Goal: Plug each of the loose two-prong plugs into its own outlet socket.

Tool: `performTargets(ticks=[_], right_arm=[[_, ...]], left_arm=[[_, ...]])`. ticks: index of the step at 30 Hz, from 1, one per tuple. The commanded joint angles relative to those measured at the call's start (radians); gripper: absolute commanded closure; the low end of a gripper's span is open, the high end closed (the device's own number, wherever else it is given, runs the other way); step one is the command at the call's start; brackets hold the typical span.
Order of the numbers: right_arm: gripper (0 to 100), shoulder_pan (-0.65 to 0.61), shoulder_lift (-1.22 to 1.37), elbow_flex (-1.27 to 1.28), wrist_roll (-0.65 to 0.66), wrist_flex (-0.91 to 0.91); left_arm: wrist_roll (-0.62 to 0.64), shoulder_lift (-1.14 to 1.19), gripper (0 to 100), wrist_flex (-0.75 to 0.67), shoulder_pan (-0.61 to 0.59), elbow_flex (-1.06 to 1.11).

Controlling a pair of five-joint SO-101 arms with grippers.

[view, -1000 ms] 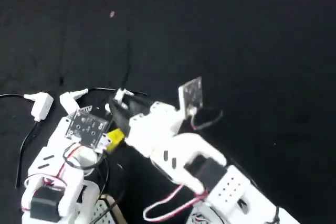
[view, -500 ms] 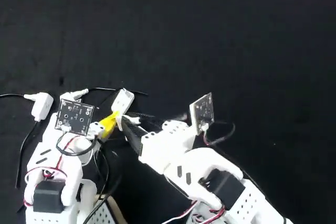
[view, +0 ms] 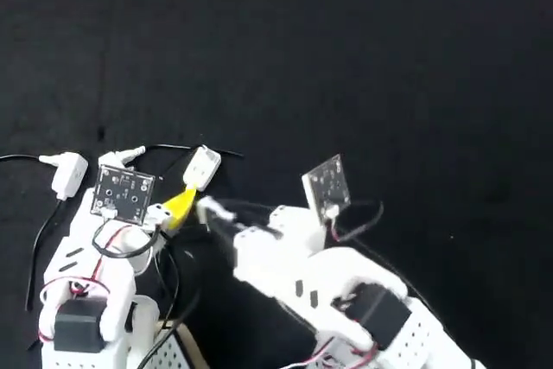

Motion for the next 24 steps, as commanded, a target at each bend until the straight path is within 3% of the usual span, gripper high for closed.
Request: performTargets(ticks=[1,4,11,15,24], right_arm=[[98.7,0.120,0.084,-0.068,0.043,0.017],[98.7,0.190,0.214,-0.113,0.055,0.052],[98.7,0.229,0.530,-0.186,0.032,0.115],[98.7,0.229,0.654,-0.186,0.018,0.077],[98.7,0.229,0.812,-0.186,0.023,-0.023]], left_arm=[[-0.098,-0.003,66,0.071,-0.010,-0.015],[-0.176,-0.003,66,0.144,-0.021,-0.016],[-0.361,-0.003,66,0.232,-0.205,0.068],[-0.390,-0.003,66,0.153,-0.263,0.193],[-0.385,-0.003,66,-0.025,-0.246,0.401]])
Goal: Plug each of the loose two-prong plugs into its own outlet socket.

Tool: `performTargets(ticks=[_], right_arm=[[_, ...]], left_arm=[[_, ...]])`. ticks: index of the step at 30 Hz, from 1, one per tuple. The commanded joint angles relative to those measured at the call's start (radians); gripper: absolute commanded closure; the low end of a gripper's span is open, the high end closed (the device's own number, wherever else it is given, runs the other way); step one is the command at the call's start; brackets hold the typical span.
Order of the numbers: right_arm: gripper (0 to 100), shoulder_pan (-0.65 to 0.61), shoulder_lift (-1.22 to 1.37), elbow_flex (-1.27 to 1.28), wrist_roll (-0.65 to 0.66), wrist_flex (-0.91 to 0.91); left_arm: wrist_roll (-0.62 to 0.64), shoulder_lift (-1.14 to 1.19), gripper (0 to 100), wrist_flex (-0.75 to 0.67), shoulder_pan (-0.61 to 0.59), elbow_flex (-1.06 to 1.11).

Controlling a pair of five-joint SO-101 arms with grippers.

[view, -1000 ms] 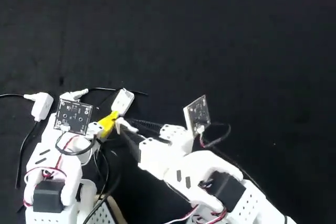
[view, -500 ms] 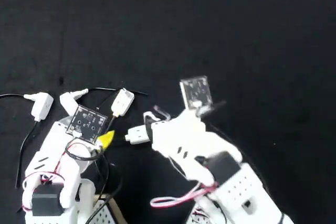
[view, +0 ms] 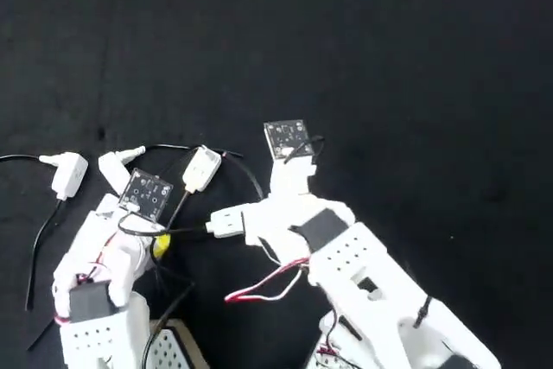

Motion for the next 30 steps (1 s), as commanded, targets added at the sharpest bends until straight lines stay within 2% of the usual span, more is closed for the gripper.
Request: performTargets(ticks=[1,19,30], right_arm=[[98.7,0.014,0.033,-0.054,-0.005,-0.055],[98.7,0.015,0.045,-0.087,0.110,-0.094],[98.7,0.031,0.168,-0.081,0.107,-0.092]], left_arm=[[-0.003,-0.006,66,-0.051,0.007,0.016],[-0.006,-0.006,66,-0.051,0.015,0.039],[-0.008,-0.006,66,-0.048,0.008,0.039]])
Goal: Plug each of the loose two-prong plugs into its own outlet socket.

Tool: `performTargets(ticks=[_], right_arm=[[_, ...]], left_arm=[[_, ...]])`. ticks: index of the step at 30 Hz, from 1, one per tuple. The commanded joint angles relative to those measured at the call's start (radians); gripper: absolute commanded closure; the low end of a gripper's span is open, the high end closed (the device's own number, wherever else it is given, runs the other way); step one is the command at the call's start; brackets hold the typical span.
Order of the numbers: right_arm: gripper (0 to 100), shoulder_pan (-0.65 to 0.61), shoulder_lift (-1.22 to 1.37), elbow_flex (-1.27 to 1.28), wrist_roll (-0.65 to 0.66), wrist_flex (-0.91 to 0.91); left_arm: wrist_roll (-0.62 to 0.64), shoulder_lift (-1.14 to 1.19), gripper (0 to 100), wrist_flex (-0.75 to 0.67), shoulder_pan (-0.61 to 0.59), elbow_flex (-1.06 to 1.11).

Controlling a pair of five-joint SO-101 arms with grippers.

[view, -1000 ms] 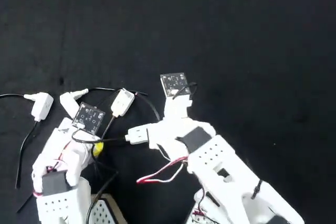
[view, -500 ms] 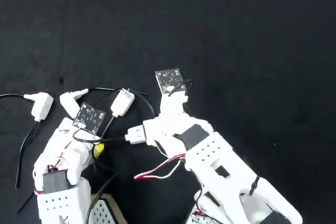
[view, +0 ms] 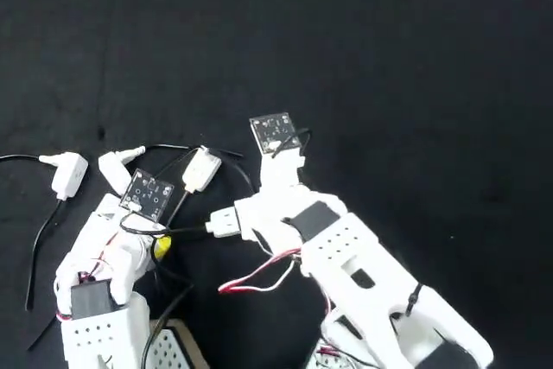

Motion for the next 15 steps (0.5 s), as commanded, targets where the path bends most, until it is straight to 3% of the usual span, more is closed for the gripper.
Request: performTargets(ticks=[1,6,15], right_arm=[[98.7,0.037,0.081,-0.056,0.005,-0.012],[98.7,0.094,0.145,-0.087,0.005,-0.008],[98.7,0.068,0.159,-0.058,0.005,-0.023]], left_arm=[[-0.008,-0.008,66,-0.018,0.004,0.021],[-0.008,-0.008,66,-0.020,0.004,0.021],[-0.008,-0.008,66,-0.023,0.004,0.021]])
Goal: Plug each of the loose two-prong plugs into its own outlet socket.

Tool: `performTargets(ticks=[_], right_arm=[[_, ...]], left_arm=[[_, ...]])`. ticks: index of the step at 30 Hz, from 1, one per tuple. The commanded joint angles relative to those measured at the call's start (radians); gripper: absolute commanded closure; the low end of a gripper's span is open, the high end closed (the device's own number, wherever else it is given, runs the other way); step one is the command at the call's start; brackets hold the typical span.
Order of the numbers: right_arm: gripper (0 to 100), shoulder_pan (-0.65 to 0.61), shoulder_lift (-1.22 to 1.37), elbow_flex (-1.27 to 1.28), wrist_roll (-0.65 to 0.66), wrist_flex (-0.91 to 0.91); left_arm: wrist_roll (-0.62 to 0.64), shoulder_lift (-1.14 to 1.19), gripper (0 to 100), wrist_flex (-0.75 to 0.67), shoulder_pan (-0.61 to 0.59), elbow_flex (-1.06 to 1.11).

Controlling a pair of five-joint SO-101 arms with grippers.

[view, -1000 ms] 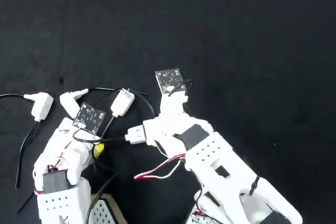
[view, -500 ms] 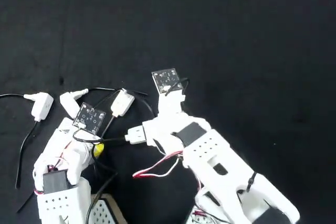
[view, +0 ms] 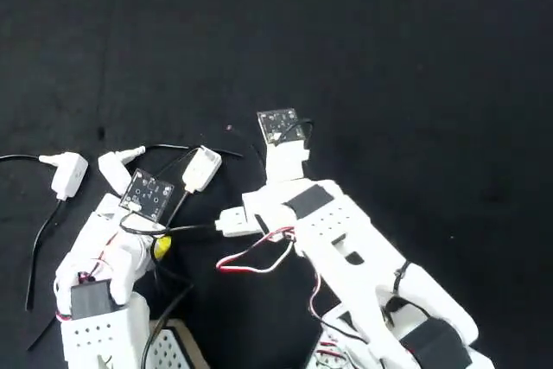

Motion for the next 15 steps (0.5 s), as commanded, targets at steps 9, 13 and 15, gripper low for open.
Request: performTargets(ticks=[9,13,15], right_arm=[[98.7,-0.118,0.002,-0.001,0.014,-0.149],[98.6,-0.118,0.002,-0.047,0.133,-0.213],[98.5,-0.121,0.002,-0.048,0.210,-0.273]], left_arm=[[-0.005,-0.008,66,-0.023,0.004,0.019],[-0.003,-0.008,66,-0.023,0.004,0.019],[-0.003,-0.008,66,-0.023,0.004,0.018]])
